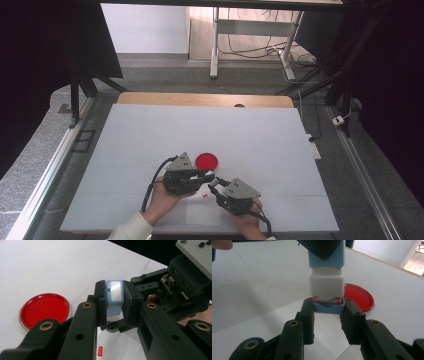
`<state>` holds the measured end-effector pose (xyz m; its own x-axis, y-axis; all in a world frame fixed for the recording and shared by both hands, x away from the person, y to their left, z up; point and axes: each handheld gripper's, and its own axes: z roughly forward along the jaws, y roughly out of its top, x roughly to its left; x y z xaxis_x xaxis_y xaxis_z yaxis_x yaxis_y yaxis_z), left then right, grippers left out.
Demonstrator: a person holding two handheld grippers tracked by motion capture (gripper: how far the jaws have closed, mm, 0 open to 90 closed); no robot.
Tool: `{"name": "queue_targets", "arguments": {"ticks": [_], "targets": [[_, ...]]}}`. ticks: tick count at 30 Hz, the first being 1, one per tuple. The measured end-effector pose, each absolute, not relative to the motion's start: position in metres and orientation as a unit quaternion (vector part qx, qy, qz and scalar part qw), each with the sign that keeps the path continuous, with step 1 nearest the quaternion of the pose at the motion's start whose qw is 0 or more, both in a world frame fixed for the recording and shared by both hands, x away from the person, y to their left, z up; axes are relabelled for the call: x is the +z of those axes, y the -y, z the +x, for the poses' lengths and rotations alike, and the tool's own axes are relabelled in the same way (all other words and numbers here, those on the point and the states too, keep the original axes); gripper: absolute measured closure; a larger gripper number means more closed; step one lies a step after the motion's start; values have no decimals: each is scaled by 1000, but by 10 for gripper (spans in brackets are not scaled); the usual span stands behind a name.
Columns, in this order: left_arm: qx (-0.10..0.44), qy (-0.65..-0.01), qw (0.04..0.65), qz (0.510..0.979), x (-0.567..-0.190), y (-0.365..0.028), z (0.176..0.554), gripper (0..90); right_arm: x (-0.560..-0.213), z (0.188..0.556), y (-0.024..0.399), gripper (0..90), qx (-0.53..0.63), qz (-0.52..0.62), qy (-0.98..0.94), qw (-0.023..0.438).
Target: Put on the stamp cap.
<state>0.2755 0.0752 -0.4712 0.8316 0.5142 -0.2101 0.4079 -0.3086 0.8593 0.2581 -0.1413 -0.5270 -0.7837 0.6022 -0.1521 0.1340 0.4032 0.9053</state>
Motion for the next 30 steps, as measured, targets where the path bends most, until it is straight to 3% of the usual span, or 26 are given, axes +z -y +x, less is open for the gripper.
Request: {"name": "queue_targets", "arguments": {"ticks": [30], "targets": [[48, -292, 521, 800, -473, -75, 276, 751, -528, 257, 141, 643, 495, 226, -802, 246]]}}
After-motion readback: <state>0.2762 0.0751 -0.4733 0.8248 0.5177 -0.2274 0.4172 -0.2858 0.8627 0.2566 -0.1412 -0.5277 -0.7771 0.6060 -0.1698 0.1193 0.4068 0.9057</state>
